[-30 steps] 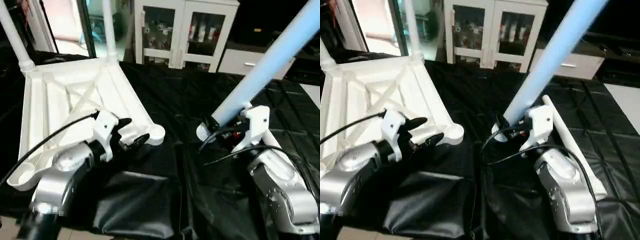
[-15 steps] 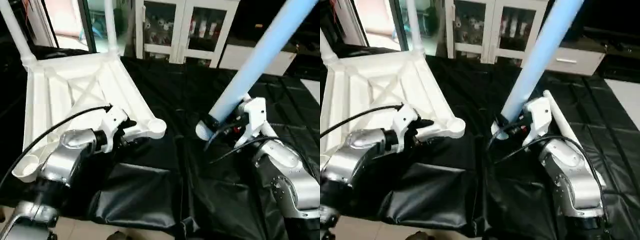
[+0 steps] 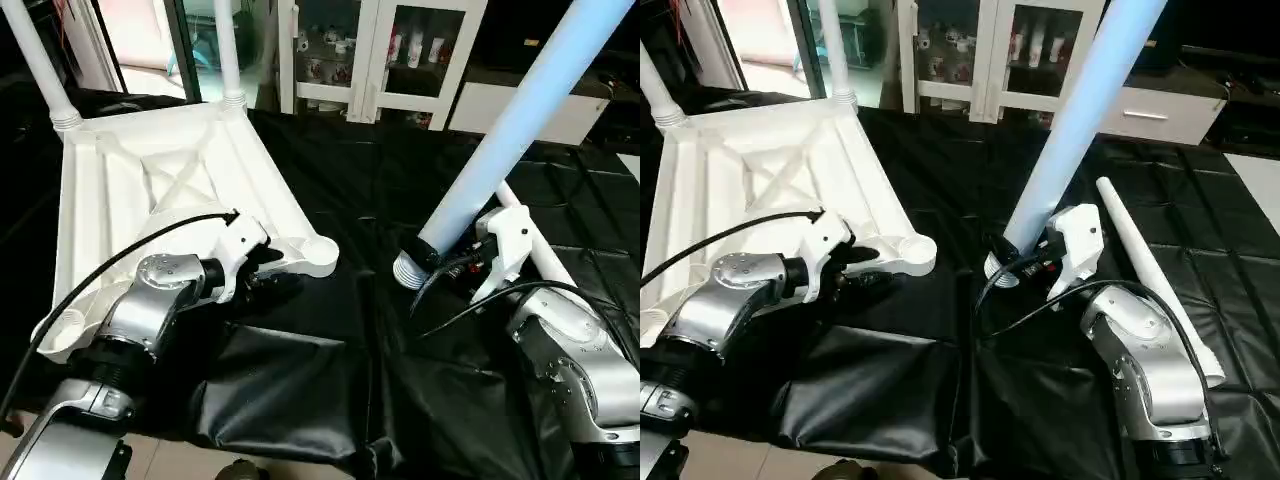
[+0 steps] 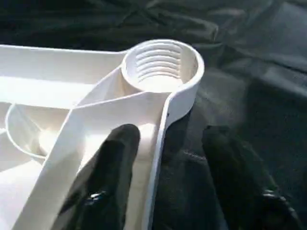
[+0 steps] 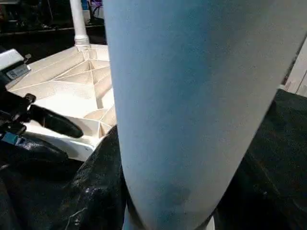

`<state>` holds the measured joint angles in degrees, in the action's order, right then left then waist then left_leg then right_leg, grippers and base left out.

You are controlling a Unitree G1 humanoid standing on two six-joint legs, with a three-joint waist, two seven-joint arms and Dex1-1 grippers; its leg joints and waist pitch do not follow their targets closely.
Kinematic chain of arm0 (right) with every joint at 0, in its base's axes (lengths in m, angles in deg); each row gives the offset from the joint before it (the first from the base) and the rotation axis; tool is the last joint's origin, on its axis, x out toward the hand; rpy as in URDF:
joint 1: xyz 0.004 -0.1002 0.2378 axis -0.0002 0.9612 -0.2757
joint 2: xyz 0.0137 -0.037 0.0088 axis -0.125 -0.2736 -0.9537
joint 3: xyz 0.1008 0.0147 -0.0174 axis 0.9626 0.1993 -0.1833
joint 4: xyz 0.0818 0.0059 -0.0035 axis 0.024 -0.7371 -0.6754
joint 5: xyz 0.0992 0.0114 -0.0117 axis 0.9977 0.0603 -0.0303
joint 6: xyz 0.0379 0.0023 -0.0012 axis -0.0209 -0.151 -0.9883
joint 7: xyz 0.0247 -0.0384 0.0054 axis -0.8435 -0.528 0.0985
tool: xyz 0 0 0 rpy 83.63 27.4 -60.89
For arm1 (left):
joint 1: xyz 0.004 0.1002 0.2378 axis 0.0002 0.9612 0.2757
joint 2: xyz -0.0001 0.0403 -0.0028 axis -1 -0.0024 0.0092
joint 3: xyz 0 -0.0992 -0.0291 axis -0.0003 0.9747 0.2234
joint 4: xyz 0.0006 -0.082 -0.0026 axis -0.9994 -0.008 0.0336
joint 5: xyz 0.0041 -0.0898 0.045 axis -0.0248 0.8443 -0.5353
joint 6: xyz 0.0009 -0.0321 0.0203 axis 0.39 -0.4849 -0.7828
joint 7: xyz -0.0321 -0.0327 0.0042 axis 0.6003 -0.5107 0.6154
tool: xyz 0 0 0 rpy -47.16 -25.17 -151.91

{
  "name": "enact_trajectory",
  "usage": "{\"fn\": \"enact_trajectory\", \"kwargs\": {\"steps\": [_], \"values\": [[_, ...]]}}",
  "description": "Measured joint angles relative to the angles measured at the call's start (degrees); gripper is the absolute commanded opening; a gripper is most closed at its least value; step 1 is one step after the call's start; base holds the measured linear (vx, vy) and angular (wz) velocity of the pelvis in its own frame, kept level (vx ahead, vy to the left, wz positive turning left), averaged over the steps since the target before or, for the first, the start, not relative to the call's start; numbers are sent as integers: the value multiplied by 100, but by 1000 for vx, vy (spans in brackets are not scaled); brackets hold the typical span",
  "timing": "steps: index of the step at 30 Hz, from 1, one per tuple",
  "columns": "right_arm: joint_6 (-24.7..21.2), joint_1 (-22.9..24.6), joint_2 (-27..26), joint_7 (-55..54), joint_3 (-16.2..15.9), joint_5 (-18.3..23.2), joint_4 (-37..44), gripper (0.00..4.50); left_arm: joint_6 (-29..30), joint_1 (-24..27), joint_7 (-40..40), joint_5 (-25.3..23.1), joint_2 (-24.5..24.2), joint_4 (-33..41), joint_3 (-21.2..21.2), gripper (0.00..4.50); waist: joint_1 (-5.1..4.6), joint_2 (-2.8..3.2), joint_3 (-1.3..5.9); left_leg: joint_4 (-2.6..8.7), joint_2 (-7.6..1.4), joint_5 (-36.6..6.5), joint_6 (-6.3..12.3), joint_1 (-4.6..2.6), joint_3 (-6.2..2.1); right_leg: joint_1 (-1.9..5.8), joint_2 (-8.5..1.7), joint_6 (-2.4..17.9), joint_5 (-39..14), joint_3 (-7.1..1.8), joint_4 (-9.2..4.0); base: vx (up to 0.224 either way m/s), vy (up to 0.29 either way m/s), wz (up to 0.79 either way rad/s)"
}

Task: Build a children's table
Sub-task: Pick table leg

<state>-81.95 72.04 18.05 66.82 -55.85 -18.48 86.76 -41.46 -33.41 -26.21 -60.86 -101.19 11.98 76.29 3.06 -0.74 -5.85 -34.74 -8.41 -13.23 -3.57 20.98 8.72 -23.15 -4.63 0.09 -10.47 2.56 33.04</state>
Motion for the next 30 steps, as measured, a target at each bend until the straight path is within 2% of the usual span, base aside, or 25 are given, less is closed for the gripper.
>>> {"fn": "enact_trajectory", "kwargs": {"steps": [4,5,8,13,18,23,24,27,30], "values": [[0,0,63,41,-1,-18,1,188,-48,-107,-100,-86,-39,-134,-51,211,11,-2,2,31,-15,103,60,-13,23,-2,0,54,49,6,9,0,0,0],[0,0,84,44,-1,-21,1,188,-80,-116,-127,-124,-56,-136,-52,190,16,-1,3,32,-21,120,69,-15,29,-2,0,56,58,10,13,0,0,0],[0,-15,127,90,0,-23,1,188,-116,-126,-142,-184,-123,-135,-55,175,20,-14,11,31,-29,121,70,-19,45,-2,0,62,84,7,14,0,0,0],[1,-55,143,184,-39,-31,1,188,-98,-112,-202,-184,-263,-55,-54,124,22,-21,15,31,-63,132,82,-46,100,-1,-1,41,153,5,19,0,0,0],[2,-63,153,260,-100,-33,0,188,108,103,-326,-160,-398,363,-33,84,-14,-27,19,33,-79,137,74,-60,122,-9,0,38,156,5,48,0,0,0],[2,-67,178,285,-111,-35,0,188,726,428,-544,38,-621,1047,32,84,-37,-43,28,38,-84,136,66,-67,135,-33,0,10,136,-5,98,20,-3,0],[2,-75,177,289,-118,-35,0,188,835,446,-552,65,-628,1112,55,107,-30,-44,29,45,-84,136,65,-63,135,-41,0,6,132,-4,101,0,0,0],[2,-95,177,295,-138,-37,-2,188,1175,538,-565,121,-703,1373,116,124,-31,-44,29,53,-93,137,67,-42,138,-72,7,7,129,-3,111,0,0,0],[2,-100,176,297,-146,-40,-4,188,1418,593,-517,110,-757,1556,126,163,-41,-45,29,52,-104,138,66,-42,142,-76,17,7,129,-2,112,0,0,0]]}}
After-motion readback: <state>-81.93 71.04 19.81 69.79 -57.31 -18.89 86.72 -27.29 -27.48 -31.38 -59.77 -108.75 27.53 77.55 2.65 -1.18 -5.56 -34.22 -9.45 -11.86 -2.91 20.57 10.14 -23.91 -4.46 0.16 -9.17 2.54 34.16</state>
